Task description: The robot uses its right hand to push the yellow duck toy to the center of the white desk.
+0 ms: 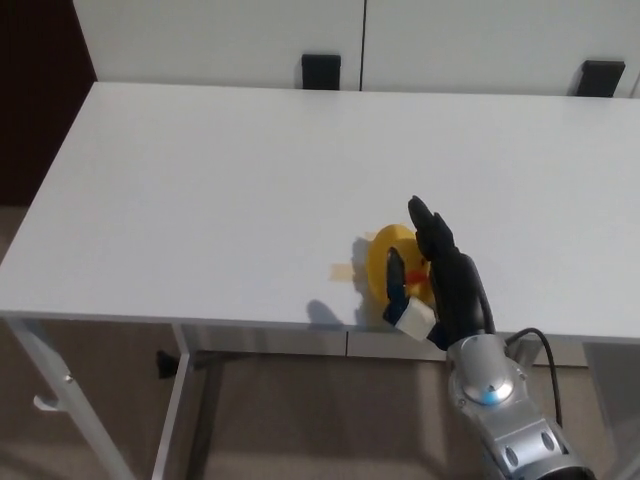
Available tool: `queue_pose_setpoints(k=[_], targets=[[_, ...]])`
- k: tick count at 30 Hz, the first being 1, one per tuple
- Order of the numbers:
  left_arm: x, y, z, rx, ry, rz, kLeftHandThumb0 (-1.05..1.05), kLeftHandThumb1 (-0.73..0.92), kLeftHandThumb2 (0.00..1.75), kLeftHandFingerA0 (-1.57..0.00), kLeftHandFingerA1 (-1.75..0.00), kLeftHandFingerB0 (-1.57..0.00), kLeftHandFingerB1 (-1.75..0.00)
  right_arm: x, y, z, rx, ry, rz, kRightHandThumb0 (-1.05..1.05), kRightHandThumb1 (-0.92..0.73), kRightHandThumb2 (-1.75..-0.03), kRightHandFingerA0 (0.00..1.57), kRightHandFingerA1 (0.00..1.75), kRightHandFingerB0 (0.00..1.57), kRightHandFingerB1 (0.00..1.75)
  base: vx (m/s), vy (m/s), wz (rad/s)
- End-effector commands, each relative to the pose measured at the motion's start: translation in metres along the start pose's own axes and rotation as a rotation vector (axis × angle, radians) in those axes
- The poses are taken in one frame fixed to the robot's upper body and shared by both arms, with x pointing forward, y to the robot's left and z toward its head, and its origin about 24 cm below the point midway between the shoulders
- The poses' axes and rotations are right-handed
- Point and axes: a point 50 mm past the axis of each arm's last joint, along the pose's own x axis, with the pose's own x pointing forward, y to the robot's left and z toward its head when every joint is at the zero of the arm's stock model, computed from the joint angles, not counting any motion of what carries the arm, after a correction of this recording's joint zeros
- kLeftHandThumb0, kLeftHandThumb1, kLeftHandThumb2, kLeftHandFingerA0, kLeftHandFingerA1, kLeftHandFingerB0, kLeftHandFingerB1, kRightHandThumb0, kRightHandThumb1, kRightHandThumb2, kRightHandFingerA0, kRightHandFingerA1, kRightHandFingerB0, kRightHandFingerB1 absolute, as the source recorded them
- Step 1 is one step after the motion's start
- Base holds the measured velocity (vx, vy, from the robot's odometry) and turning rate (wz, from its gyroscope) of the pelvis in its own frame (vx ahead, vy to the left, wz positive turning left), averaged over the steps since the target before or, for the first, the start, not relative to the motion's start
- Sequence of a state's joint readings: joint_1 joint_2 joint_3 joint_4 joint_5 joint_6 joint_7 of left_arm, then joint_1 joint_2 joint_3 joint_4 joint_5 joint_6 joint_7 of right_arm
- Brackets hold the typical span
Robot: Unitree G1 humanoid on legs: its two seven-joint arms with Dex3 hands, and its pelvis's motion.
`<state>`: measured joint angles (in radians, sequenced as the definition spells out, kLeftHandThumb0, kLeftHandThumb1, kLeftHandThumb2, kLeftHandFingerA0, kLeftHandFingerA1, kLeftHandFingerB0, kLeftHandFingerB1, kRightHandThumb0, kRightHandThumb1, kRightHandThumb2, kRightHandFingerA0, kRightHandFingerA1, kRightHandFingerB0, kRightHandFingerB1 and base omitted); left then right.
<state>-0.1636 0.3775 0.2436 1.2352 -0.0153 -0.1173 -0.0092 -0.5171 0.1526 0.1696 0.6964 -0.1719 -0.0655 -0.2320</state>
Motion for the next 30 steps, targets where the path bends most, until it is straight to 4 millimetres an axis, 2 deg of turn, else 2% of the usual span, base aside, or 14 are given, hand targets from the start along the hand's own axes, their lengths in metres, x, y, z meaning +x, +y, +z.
queue_pose_setpoints(k=[1, 2, 5, 10, 15, 16, 18, 19, 20, 21, 27, 28, 29, 30], targets=[[0.000, 0.001, 0.004, 0.002, -0.038, 0.017, -0.18, 0.68, 0.61, -0.89, -0.60, -0.84, -0.61, 0.002, -0.004, -0.004, -0.025, 0.024, -0.021, -0.95, -0.84, -0.98, 0.00, 0.00, 0.00, 0.00, 0.00, 0.000, 0.00], [0.000, 0.003, 0.004, -0.004, -0.036, 0.018, -0.17, 0.68, 0.61, -0.90, -0.61, -0.84, -0.61, 0.002, -0.004, -0.003, 0.057, 0.013, 0.018, -0.91, -0.92, -0.78, 0.00, 0.00, 0.00, 0.00, 0.00, 0.000, 0.00], [0.000, 0.003, 0.003, -0.005, -0.035, 0.020, -0.15, 0.67, 0.64, -0.89, -0.61, -0.86, -0.63, 0.001, -0.005, -0.002, 0.114, 0.008, 0.041, -0.89, -0.90, -0.89, 0.00, 0.00, 0.00, 0.00, 0.00, 0.000, 0.00], [0.000, 0.004, 0.004, 0.005, -0.031, 0.022, -0.13, 0.67, 0.66, -0.89, -0.63, -0.86, -0.65, 0.002, -0.008, 0.003, 0.177, -0.001, 0.058, -0.88, -0.90, -0.89, 0.00, 0.00, 0.00, 0.00, 0.00, 0.000, 0.00], [-0.001, 0.005, 0.001, 0.014, -0.029, 0.018, -0.12, 0.65, 0.66, -0.90, -0.63, -0.87, -0.65, 0.003, -0.012, 0.011, 0.209, -0.034, 0.059, -0.94, -0.92, -0.75, 0.00, 0.00, 0.00, 0.00, 0.00, 0.000, 0.00], [0.000, 0.005, 0.001, 0.016, -0.026, 0.019, -0.19, 0.66, 0.60, -0.92, -0.63, -0.88, -0.63, 0.003, -0.013, 0.013, 0.214, -0.044, 0.059, -1.05, -0.85, -1.25, 0.00, 0.17, 0.00, 0.13, 0.00, 0.000, 0.00], [0.000, 0.005, 0.001, 0.019, -0.022, 0.021, -0.19, 0.66, 0.60, -0.92, -0.63, -0.88, -0.63, 0.002, -0.014, 0.015, 0.221, -0.054, 0.061, -1.05, -0.85, -1.25, 0.00, 0.17, 0.00, 0.13, 0.00, 0.000, 0.00], [0.000, 0.005, 0.000, 0.021, -0.019, 0.021, -0.21, 0.67, 0.60, -0.91, -0.61, -0.85, -0.61, 0.002, -0.015, 0.015, 0.227, -0.056, 0.062, -0.90, -0.92, -0.87, 0.00, 0.00, 0.00, 0.00, 0.00, 0.000, 0.00], [0.000, 0.005, 0.000, 0.023, -0.018, 0.022, -0.21, 0.67, 0.60, -0.91, -0.61, -0.85, -0.61, 0.002, -0.015, 0.015, 0.231, -0.056, 0.063, -0.90, -0.92, -0.87, 0.00, 0.00, 0.00, 0.00, 0.00, 0.000, 0.00], [0.000, 0.005, 0.000, 0.029, -0.016, 0.022, -0.15, 0.66, 0.61, -0.88, -0.60, -0.84, -0.62, 0.001, -0.018, 0.016, 0.250, -0.062, 0.063, -1.05, -0.85, -1.23, 0.00, 0.16, 0.00, 0.10, 0.00, 0.000, 0.00], [0.000, 0.004, 0.001, 0.035, -0.018, 0.018, -0.14, 0.67, 0.63, -0.88, -0.61, -0.84, -0.63, -0.001, -0.031, 0.021, 0.296, -0.108, 0.072, -1.05, -0.84, -1.23, 0.00, 0.17, 0.00, 0.14, 0.00, 0.000, 0.00], [0.000, 0.004, 0.001, 0.034, -0.019, 0.018, -0.14, 0.65, 0.63, -0.87, -0.61, -0.86, -0.64, -0.002, -0.043, 0.023, 0.295, -0.134, 0.062, -0.95, -0.92, -0.72, 0.00, 0.00, 0.00, 0.00, 0.00, 0.000, 0.00], [0.000, 0.004, 0.001, 0.034, -0.020, 0.018, -0.14, 0.65, 0.63, -0.87, -0.61, -0.86, -0.64, -0.003, -0.052, 0.025, 0.293, -0.153, 0.056, -0.95, -0.92, -0.72, 0.00, 0.00, 0.00, 0.00, 0.00, 0.000, 0.00], [0.000, 0.003, 0.000, 0.029, -0.020, 0.016, -0.13, 0.66, 0.65, -0.89, -0.65, -0.85, -0.64, -0.007, -0.086, 0.025, 0.274, -0.176, -0.005, -1.05, -0.90, -1.22, 0.00, 0.10, 0.00, 0.03, 0.00, 0.000, 0.00]])
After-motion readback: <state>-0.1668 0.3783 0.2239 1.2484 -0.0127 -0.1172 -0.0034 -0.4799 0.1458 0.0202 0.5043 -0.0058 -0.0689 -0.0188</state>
